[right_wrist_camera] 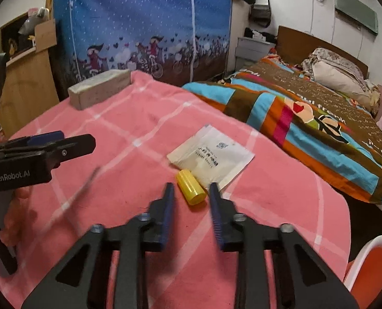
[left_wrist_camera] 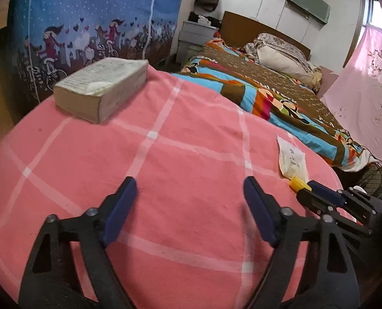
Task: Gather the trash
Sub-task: 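Grasp the white packet with the left tool while the right tool grasps the yellow cylinder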
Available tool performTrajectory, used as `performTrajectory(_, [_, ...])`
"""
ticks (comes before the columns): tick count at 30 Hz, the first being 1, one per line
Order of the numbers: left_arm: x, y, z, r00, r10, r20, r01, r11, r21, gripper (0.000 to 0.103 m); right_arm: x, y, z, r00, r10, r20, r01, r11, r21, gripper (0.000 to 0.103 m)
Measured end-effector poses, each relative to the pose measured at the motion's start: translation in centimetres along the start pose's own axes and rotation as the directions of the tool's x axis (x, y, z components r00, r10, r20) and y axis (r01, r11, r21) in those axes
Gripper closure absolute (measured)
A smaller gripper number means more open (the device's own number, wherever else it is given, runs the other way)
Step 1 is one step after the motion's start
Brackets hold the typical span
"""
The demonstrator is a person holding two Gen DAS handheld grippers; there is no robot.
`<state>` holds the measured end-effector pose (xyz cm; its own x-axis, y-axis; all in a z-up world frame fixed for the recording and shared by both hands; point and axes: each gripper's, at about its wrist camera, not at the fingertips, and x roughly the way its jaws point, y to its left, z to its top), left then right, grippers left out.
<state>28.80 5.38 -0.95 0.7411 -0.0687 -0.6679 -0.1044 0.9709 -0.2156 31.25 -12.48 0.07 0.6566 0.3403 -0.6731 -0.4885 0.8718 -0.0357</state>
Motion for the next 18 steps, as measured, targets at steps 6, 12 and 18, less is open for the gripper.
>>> performTrajectory(6, [-0.1, -1.3, -0.1, 0.999, -0.054, -0.004, 0.054, 0.997, 0.06, 0.037, -0.8, -0.3, -0.2, 0.999, -0.003, 0.033, 0.002, 1.0, 0.019, 0.088])
performTrajectory(12, [0.9, -3.5, 0.3, 0.987, -0.146, -0.065, 0.153, 0.98, 0.125, 0.039, -2.7, -2.2, -1.1, 0.996, -0.055, 0.073, 0.049, 0.996, 0.079, 0.088])
performTrajectory(18, [1.6, -6.4, 0.7, 0.98, -0.174, -0.099, 0.192, 0.958, 0.215, 0.037, -3.2, -5.0, -1.9, 0.991, -0.128, 0.041, 0.121, 0.983, 0.136, 0.088])
